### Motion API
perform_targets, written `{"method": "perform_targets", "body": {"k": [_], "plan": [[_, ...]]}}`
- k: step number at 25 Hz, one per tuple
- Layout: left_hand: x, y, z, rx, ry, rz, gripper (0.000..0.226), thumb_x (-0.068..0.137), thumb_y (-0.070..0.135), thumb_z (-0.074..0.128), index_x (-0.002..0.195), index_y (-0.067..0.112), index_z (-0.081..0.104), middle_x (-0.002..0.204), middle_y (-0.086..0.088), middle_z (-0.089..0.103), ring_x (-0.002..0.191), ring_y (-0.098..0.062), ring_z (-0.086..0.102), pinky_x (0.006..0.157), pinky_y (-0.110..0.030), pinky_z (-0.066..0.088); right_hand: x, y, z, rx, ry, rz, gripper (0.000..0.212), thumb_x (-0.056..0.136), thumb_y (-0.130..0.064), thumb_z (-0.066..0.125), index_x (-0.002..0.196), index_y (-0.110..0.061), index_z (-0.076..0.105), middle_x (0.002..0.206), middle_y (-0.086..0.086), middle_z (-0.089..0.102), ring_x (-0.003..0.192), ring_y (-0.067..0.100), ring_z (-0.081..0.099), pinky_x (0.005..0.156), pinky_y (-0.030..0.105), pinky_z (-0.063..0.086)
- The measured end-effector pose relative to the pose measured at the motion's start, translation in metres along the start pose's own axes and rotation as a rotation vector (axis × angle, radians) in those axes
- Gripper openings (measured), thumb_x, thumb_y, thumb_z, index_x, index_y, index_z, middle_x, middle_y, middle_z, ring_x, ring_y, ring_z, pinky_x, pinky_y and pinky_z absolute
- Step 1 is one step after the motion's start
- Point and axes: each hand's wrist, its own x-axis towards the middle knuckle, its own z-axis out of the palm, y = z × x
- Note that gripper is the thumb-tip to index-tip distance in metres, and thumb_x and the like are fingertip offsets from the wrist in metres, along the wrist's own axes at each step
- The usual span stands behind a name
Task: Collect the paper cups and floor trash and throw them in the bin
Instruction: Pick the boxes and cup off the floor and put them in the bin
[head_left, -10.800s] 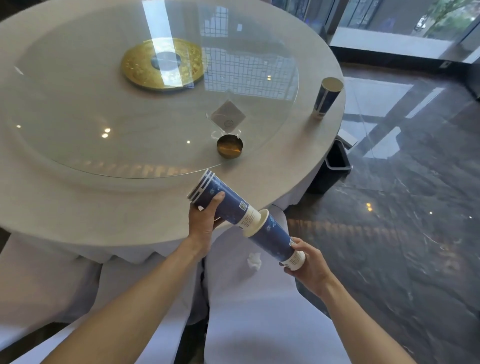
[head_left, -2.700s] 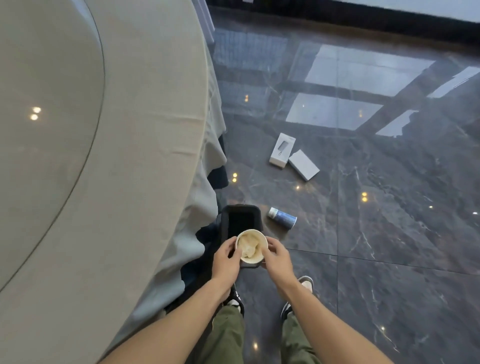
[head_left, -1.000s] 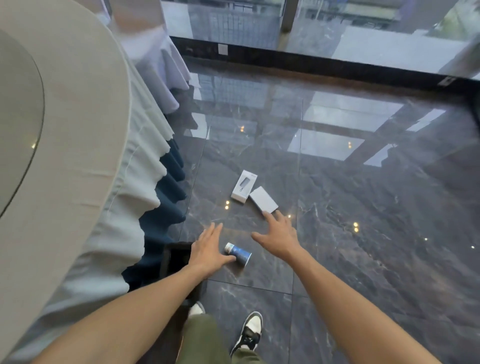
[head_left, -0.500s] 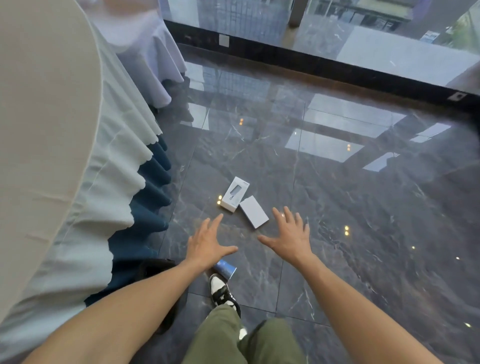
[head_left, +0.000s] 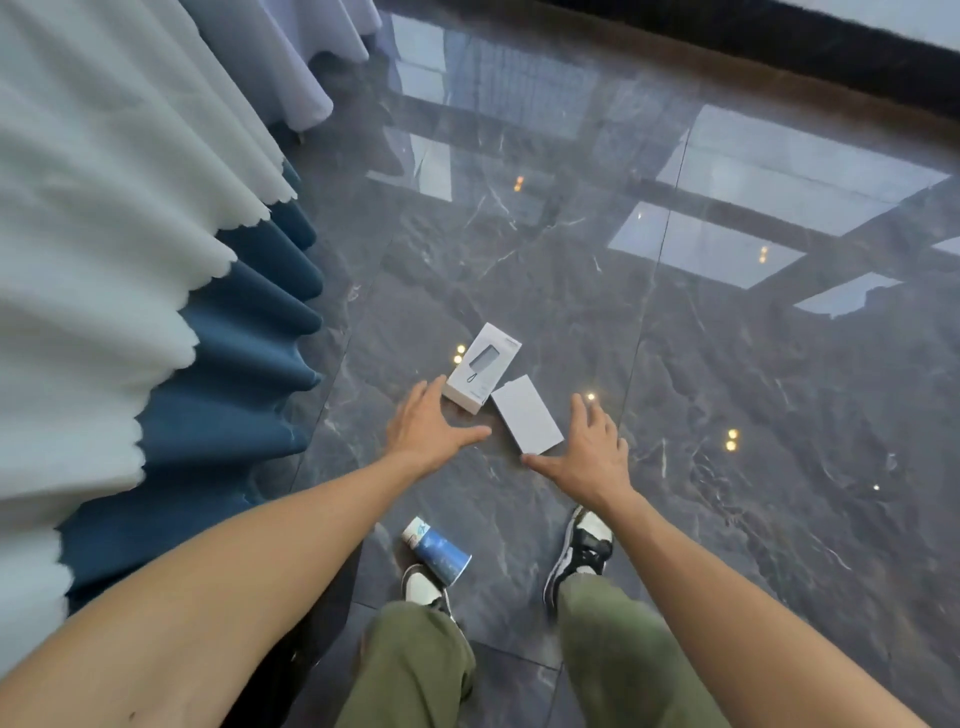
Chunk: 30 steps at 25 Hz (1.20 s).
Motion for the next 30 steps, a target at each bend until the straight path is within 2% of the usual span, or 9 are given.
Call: {"method": "perform_targets", "body": {"k": [4,7,10,14,17,19,23,27,30], "plan": [[0.122,-0.027,0.091,-0.018,0.014,0.004,0.112,0.071,0.067,0.082,0.163,0.035,0.027,0.175,-0.003,0.016,0.161,-0.029,0.017,0.126,-0.052,0.024,0.122,0.03,0.081,0.074,-0.015,0.032,0.118,0.078,-0.061,0.076,0.164,-0.027,0.003,0.172,0.009,0.002,0.158,0.036,0.004,0.121,0.064,0.016],[0.215,-0.055,0.162,-0.102,0.006,-0.025,0.11,0.063,0.073,0.078,0.157,0.037,0.035,0.165,-0.006,0.035,0.155,-0.03,0.029,0.12,-0.053,0.034,0.209,0.053,0.148,0.108,-0.029,0.032,0.113,0.079,-0.058,0.076,0.163,-0.034,0.005,0.173,0.007,0.0,0.157,0.038,0.005,0.12,0.064,0.016],[0.3,-0.09,0.221,-0.12,0.047,-0.045,0.104,0.053,0.081,0.067,0.143,0.036,0.044,0.143,0.001,0.055,0.145,-0.028,0.04,0.112,-0.053,0.042,0.278,0.075,0.214,0.113,-0.027,0.042,0.113,0.079,-0.056,0.076,0.163,-0.03,0.005,0.172,0.01,0.005,0.156,0.037,0.01,0.121,0.061,0.019],[0.361,-0.103,0.252,-0.088,0.09,-0.058,0.091,0.071,0.065,0.077,0.142,0.022,0.042,0.14,-0.009,0.052,0.14,-0.036,0.044,0.112,-0.055,0.04,0.328,0.1,0.275,0.109,-0.001,0.081,0.119,0.078,-0.056,0.077,0.162,-0.016,0.004,0.165,0.014,0.024,0.151,0.036,0.024,0.117,0.055,0.029],[0.383,-0.112,0.267,0.001,0.133,-0.04,0.09,0.077,0.054,0.083,0.146,0.016,0.038,0.142,-0.014,0.05,0.137,-0.039,0.046,0.109,-0.052,0.041,0.339,0.108,0.295,0.09,0.02,0.087,0.11,0.074,-0.057,0.081,0.152,-0.009,0.021,0.146,0.013,0.043,0.135,0.036,0.041,0.104,0.05,0.04],[0.386,-0.118,0.274,0.088,0.159,-0.024,0.097,0.075,0.051,0.087,0.147,0.015,0.034,0.141,-0.016,0.048,0.133,-0.04,0.048,0.107,-0.05,0.041,0.34,0.11,0.299,0.103,0.064,0.08,0.093,0.069,-0.058,0.085,0.131,-0.009,0.037,0.132,0.012,0.046,0.122,0.035,0.047,0.095,0.045,0.044],[0.388,-0.128,0.272,-0.006,0.143,-0.13,0.099,0.063,0.048,0.096,0.133,0.007,0.04,0.138,-0.018,0.042,0.126,-0.04,0.054,0.101,-0.045,0.047,0.335,0.111,0.304,0.288,0.098,0.137,0.074,0.069,-0.05,0.086,0.108,-0.017,0.032,0.115,0.004,0.039,0.101,0.032,0.052,0.08,0.043,0.045],[0.381,-0.133,0.261,-0.243,0.112,-0.161,0.08,0.072,0.032,0.094,0.125,0.006,0.04,0.135,-0.017,0.054,0.123,-0.036,0.057,0.097,-0.042,0.049,0.322,0.107,0.292,0.631,0.148,0.157,0.049,0.089,-0.037,0.073,0.11,-0.016,0.035,0.113,0.004,0.059,0.088,0.02,0.059,0.064,0.034,0.043],[0.368,-0.133,0.248,-0.291,0.114,-0.109,0.066,0.071,0.027,0.089,0.121,0.007,0.05,0.128,-0.012,0.063,0.116,-0.033,0.064,0.096,-0.046,0.055,0.318,0.092,0.273,0.966,0.263,0.242,0.037,0.095,-0.032,0.067,0.111,-0.014,0.039,0.119,0.012,0.063,0.097,0.028,0.063,0.081,0.047,0.056]]}}
